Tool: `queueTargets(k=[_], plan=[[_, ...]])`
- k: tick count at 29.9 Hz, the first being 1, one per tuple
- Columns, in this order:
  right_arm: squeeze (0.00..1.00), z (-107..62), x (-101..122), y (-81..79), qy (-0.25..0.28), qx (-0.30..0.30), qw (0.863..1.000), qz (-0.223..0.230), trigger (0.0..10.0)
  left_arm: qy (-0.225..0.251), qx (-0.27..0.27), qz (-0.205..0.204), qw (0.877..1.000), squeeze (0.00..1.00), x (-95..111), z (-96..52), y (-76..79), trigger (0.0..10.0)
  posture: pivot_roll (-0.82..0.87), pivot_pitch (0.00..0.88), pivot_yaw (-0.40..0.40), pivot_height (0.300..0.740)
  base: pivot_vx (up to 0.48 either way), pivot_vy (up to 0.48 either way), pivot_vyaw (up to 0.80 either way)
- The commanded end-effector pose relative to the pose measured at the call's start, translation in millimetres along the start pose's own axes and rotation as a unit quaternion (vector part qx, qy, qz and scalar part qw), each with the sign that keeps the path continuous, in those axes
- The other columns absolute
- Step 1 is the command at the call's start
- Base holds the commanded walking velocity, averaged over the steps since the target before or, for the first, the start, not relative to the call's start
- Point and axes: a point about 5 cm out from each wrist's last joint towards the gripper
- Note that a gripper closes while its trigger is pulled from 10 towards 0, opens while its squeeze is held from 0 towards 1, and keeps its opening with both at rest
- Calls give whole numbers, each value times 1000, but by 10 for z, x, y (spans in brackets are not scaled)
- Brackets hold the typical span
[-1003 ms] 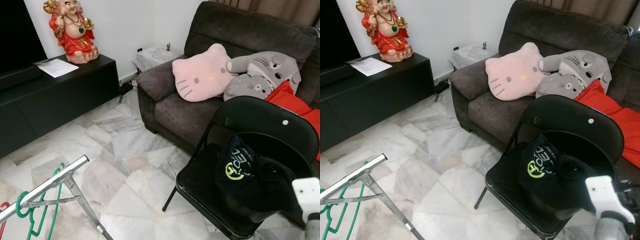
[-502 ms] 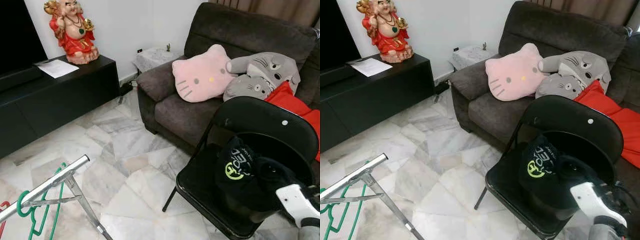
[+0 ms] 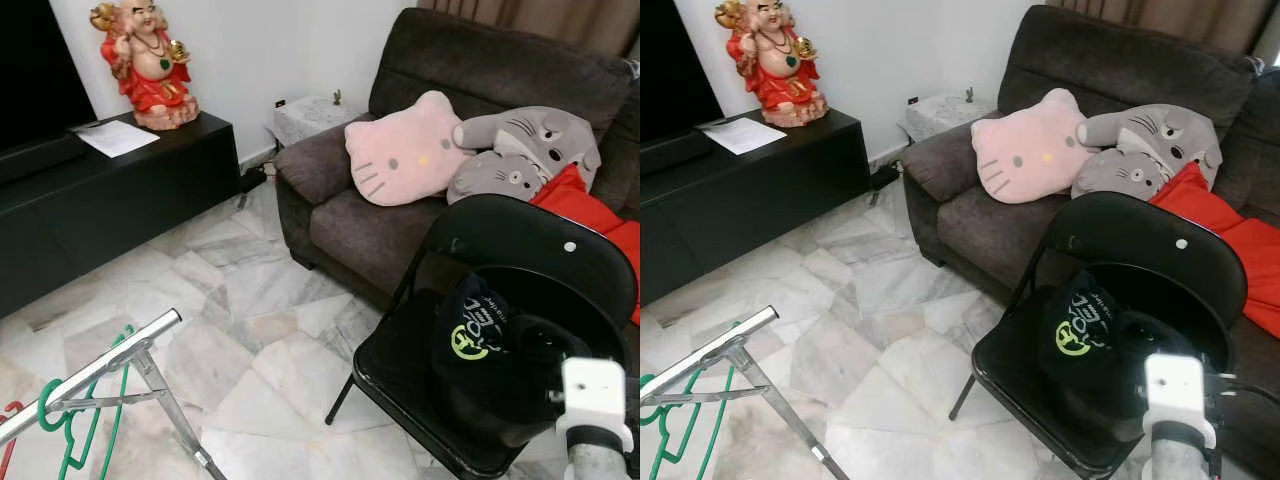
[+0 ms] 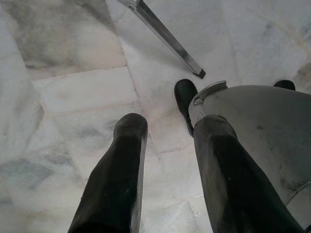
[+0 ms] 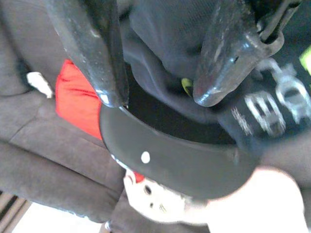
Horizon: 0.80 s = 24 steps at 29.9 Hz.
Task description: Hang hanger
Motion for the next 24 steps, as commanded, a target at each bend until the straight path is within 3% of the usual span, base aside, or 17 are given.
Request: queueTargets(k=[1,4,8,11,14,24], plan=[[0,-54,107,-30,21,8,999,50,10000,-5,6,4,1000,0,-42,-14,-22,10000,-67,41,4,740,0,0,0],[0,-173,178,-149,24,34,994,105,10000,0,10,3,1000,0,-36,-16,-31,10000,-70,43,6,740,0,0,0],[0,-242,189,-233,22,58,989,136,10000,1,14,6,1000,0,-32,-20,-47,10000,-76,44,11,740,0,0,0],[0,-251,179,-254,24,66,989,129,10000,1,14,6,1000,0,-31,-20,-48,10000,-77,43,11,740,0,0,0],[0,-245,101,-312,-7,61,981,185,10000,1,10,13,1000,0,-30,-20,-45,10000,-77,40,12,740,0,0,0],[0,-225,133,-402,-10,57,981,183,10000,1,7,15,1000,0,-39,-22,-38,10000,-74,36,10,740,0,-173,0]])
Point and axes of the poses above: a point about 5 cm out from each wrist's last joint towards the gripper, its own z axis pointing out of the wrist towards the gripper, its own x axis along the axis of the wrist's last joint, y = z × x, and after that the axes turned 5 degrees about -z, right-handed
